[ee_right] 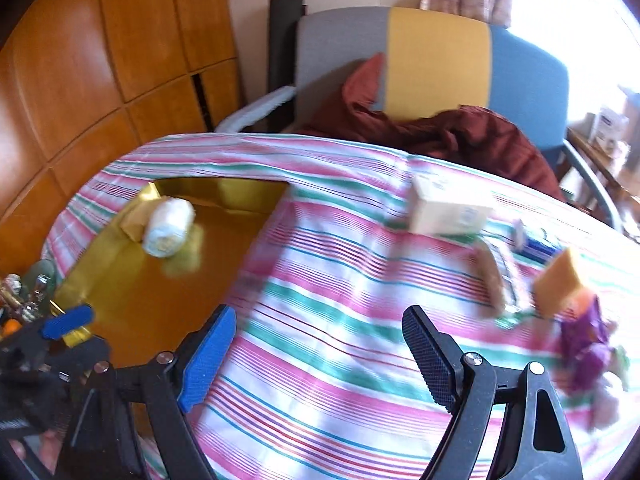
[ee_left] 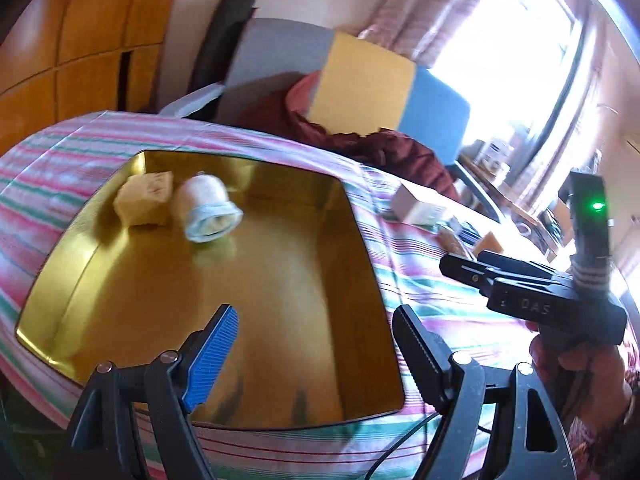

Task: Organize objects
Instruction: 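Release the sponge and sock into the gold tray, withdraw both tools, then move the right tool to the purple snack packet and grasp it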

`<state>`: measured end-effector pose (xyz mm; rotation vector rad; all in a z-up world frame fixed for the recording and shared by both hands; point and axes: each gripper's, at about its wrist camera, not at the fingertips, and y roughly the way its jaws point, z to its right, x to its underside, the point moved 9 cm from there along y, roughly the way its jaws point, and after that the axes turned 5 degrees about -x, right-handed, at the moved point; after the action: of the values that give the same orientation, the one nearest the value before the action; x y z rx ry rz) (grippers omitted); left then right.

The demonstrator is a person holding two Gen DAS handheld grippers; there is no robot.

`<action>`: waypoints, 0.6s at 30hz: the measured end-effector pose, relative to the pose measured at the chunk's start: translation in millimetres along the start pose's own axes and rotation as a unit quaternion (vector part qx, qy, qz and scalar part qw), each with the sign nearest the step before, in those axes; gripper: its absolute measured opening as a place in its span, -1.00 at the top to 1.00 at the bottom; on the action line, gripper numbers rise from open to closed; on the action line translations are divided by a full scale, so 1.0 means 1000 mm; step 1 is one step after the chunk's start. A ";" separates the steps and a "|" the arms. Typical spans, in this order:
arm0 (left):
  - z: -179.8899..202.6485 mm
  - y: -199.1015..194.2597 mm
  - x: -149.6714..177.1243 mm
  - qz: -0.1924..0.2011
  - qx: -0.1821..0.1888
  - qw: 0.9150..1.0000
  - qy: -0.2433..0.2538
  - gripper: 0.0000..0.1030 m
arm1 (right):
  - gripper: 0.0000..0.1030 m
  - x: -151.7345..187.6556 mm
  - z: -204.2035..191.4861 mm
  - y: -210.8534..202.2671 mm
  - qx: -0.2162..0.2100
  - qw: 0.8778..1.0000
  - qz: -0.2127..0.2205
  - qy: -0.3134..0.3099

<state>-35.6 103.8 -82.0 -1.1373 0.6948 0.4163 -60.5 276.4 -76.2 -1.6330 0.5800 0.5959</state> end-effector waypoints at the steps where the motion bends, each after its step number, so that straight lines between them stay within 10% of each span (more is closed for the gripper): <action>1: 0.005 0.000 0.001 -0.001 0.004 1.000 0.005 -0.57 | -0.67 0.004 0.009 -0.002 0.007 1.000 -0.004 0.002; 18: 0.079 0.001 0.024 -0.020 0.041 0.996 0.075 -0.57 | -0.69 0.054 0.221 -0.065 0.163 0.983 -0.003 0.087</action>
<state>4.2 176.2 -79.7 -1.1099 0.8107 0.2674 10.2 501.3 -92.8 -1.3817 0.7582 0.3332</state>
